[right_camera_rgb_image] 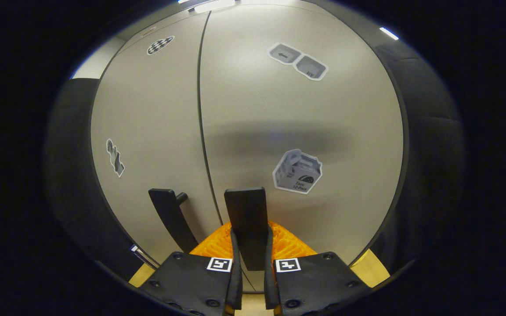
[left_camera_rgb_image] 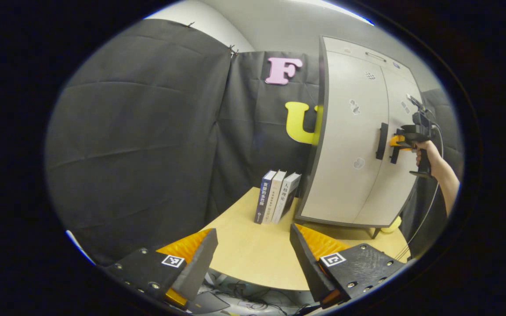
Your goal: Open the right door of the double-door shoe cabinet with the right hand, and open the left door with the left hand.
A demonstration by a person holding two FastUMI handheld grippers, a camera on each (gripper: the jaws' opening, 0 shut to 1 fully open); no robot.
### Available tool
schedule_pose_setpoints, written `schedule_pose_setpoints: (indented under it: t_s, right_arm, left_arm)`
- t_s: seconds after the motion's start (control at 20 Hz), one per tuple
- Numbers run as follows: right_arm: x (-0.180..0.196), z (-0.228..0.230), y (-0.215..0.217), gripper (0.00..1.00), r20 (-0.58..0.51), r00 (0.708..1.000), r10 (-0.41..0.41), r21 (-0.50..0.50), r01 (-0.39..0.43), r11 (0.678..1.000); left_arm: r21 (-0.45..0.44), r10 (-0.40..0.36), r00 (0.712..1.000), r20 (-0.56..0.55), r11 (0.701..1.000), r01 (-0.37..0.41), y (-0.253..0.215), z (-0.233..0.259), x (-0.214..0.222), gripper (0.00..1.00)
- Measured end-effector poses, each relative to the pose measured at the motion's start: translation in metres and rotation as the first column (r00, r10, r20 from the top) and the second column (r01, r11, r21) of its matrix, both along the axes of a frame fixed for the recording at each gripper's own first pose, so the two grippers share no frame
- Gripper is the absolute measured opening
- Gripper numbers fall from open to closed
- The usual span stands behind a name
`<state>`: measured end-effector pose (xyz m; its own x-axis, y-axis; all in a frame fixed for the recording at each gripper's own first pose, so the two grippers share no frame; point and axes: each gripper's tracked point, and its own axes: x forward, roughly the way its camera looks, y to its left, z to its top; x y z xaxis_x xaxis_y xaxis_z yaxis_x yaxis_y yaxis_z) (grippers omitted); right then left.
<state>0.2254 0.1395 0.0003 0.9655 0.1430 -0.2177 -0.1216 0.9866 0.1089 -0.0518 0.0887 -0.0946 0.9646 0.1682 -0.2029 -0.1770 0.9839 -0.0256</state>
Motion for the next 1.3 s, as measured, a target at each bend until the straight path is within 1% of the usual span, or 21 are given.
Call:
schedule_pose_setpoints:
  t_s: [0.05, 0.15, 0.25, 0.3, 0.35, 0.4, 0.5, 0.55, 0.6, 0.75, 0.85, 0.95, 1.1, 1.15, 1.2, 1.3]
  right_arm:
    - [0.002, -0.001, 0.002, 0.14, -0.005, 1.0, 0.008, 0.011, -0.008, 1.0]
    - [-0.002, -0.003, 0.001, 0.05, -0.01, 1.0, 0.012, 0.004, -0.012, 1.0]
    - [-0.004, -0.003, 0.001, 0.05, 0.0, 1.0, 0.016, -0.008, -0.016, 1.0]
    - [-0.007, -0.002, 0.0, 0.05, 0.009, 1.0, 0.021, 0.005, -0.021, 1.0]
    - [-0.011, -0.002, 0.0, 0.01, 0.007, 0.999, 0.032, 0.013, -0.032, 0.999]
    - [-0.014, -0.002, -0.001, 0.05, 0.01, 0.999, 0.043, 0.019, -0.043, 0.999]
    - [-0.025, -0.003, -0.002, 0.05, 0.01, 0.998, 0.066, 0.021, -0.066, 0.998]
    - [-0.031, -0.002, -0.003, 0.01, 0.011, 0.997, 0.073, 0.021, -0.074, 0.997]
    - [-0.036, -0.002, -0.004, 0.05, 0.012, 0.997, 0.081, 0.016, -0.081, 0.997]
    - [-0.046, -0.003, -0.008, 0.05, 0.012, 0.994, 0.105, 0.02, -0.106, 0.994]
    - [-0.057, -0.002, -0.011, 0.05, 0.016, 0.992, 0.125, 0.022, -0.126, 0.992]
    - [-0.065, -0.002, -0.018, 0.05, 0.026, 0.991, 0.13, 0.015, -0.13, 0.991]
    - [-0.076, 0.0, -0.027, 0.05, 0.036, 0.99, 0.137, 0.003, -0.137, 0.991]
    - [-0.08, -0.001, -0.031, 0.01, 0.033, 0.99, 0.14, 0.003, -0.14, 0.99]
    - [-0.083, 0.0, -0.033, 0.05, 0.031, 0.989, 0.142, -0.002, -0.142, 0.99]
    - [-0.09, 0.0, -0.042, 0.05, 0.037, 0.99, 0.135, -0.005, -0.135, 0.991]
  left_arm:
    - [0.005, -0.004, 1.0, -0.007, 1.0, 0.004, -0.001, -0.004, -0.002, 0.96]
    - [-0.009, -0.018, 1.0, -0.024, 1.0, 0.018, -0.007, -0.01, -0.006, 0.95]
    - [-0.016, -0.036, 0.999, -0.023, 0.999, 0.035, -0.013, -0.01, -0.005, 0.96]
    - [-0.009, -0.044, 0.999, -0.023, 0.999, 0.044, -0.015, -0.009, -0.005, 0.96]
    - [0.004, -0.053, 0.998, -0.024, 0.999, 0.053, -0.017, -0.01, -0.004, 0.96]
    - [0.018, -0.063, 0.998, -0.023, 0.998, 0.063, -0.019, -0.007, -0.003, 0.96]
    - [0.038, -0.085, 0.996, -0.021, 0.996, 0.085, -0.025, -0.003, -0.003, 0.96]
    - [0.039, -0.096, 0.995, -0.021, 0.995, 0.097, -0.029, -0.003, -0.003, 0.96]
    - [0.036, -0.109, 0.994, -0.021, 0.993, 0.11, -0.033, -0.003, -0.002, 0.95]
    - [0.043, -0.133, 0.991, -0.025, 0.99, 0.134, -0.045, -0.008, 0.0, 0.96]
    - [0.07, -0.154, 0.988, -0.018, 0.985, 0.155, -0.053, -0.005, 0.002, 0.96]
    - [0.098, -0.176, 0.984, -0.005, 0.98, 0.175, -0.061, 0.0, 0.004, 0.96]
    - [0.105, -0.212, 0.977, -0.005, 0.972, 0.212, -0.074, 0.003, 0.007, 0.95]
    - [0.105, -0.219, 0.976, -0.008, 0.97, 0.219, -0.077, 0.003, 0.008, 0.95]
    - [0.106, -0.224, 0.975, -0.011, 0.969, 0.223, -0.079, 0.003, 0.01, 0.96]
    - [0.113, -0.233, 0.972, -0.012, 0.966, 0.233, -0.083, 0.004, 0.011, 0.95]
